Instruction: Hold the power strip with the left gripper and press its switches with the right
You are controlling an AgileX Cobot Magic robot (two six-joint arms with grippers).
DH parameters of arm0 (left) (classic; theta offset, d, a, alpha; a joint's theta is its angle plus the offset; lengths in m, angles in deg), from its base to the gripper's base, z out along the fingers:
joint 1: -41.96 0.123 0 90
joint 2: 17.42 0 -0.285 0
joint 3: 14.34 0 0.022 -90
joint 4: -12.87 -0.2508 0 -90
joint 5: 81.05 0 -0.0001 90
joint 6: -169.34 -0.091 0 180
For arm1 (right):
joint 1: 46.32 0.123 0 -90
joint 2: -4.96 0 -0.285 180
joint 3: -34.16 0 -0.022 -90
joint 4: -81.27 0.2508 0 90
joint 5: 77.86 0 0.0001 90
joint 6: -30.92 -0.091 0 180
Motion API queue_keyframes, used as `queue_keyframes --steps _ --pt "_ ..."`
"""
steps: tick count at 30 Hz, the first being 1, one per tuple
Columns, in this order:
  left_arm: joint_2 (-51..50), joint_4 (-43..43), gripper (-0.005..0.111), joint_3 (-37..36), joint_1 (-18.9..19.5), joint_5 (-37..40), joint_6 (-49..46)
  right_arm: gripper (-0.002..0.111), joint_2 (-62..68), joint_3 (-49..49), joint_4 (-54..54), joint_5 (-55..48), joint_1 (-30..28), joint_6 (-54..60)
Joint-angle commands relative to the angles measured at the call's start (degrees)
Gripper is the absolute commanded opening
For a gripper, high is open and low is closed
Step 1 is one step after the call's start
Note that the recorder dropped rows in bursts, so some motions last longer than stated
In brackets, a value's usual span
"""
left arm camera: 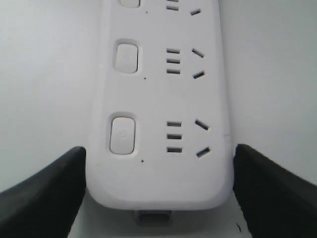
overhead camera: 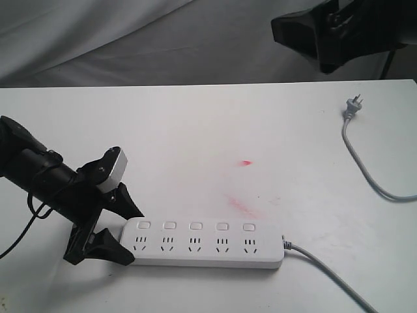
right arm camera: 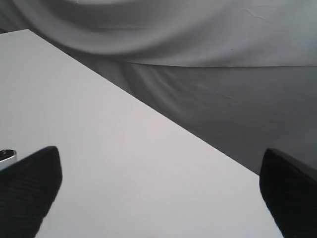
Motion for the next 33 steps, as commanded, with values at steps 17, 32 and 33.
queue_keyframes --steps 17,32,33 --pt "-0.11 0.46 0.046 0.28 -0.38 -0.46 -0.08 0.025 -0.38 -0.05 2.82 -0.29 0.07 -4.27" --pt "-0.11 0.46 0.046 0.28 -0.38 -0.46 -0.08 0.000 -0.38 -0.05 4.49 -1.59 0.07 -6.94" --pt "-0.11 0.46 0.046 0.28 -0.38 -0.46 -0.08 0.000 -0.38 -0.05 4.65 -1.59 0.07 -6.94"
